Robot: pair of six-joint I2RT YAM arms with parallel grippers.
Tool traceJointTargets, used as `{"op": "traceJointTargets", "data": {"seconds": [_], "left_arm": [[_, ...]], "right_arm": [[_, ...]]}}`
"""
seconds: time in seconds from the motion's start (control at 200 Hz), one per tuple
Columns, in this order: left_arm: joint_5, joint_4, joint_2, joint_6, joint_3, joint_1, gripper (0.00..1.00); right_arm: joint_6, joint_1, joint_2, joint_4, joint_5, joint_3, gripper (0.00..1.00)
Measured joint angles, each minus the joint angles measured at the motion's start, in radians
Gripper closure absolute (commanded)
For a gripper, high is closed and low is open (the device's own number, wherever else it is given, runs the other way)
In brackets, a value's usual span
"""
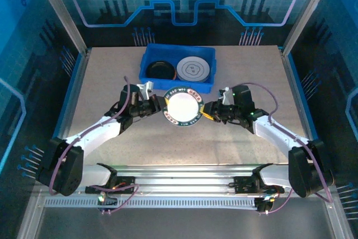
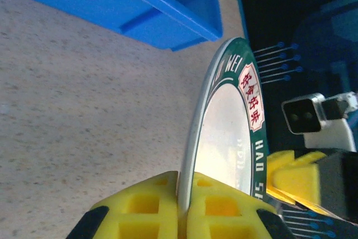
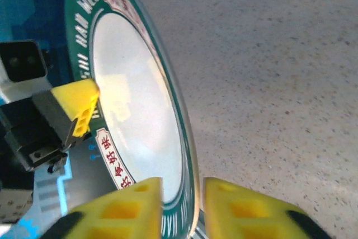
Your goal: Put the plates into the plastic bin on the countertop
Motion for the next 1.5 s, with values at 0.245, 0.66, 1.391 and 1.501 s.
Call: {"op": "traceJointTargets", "data": {"seconds": [0.245,0.66,1.391,1.501], "left_arm": [[-0.069,-0.150,0.000,0.042,0.090,0.001,1.00],[-0.149,-0.319,0.089,0.154,0.468,0.004,1.00],[-0.144,-0.221,0.824,0.101,1.065,0.074,1.00],[-0.121,-0.193,0.886,0.076,1.099,0.093,1.00]], "right_arm": [[-0.126,-0.006,-0.096,-0.182,0.108,0.001,0.47],[-0.162,-0.078,-0.266,-0.253,0.177,-0.140,0.48],[-0.106,-0.093,-0.106,-0.084,0.158,-0.162,0.49],[-0.106,-0.093,-0.097,-0.072,0.151,-0.161,0.49]]}}
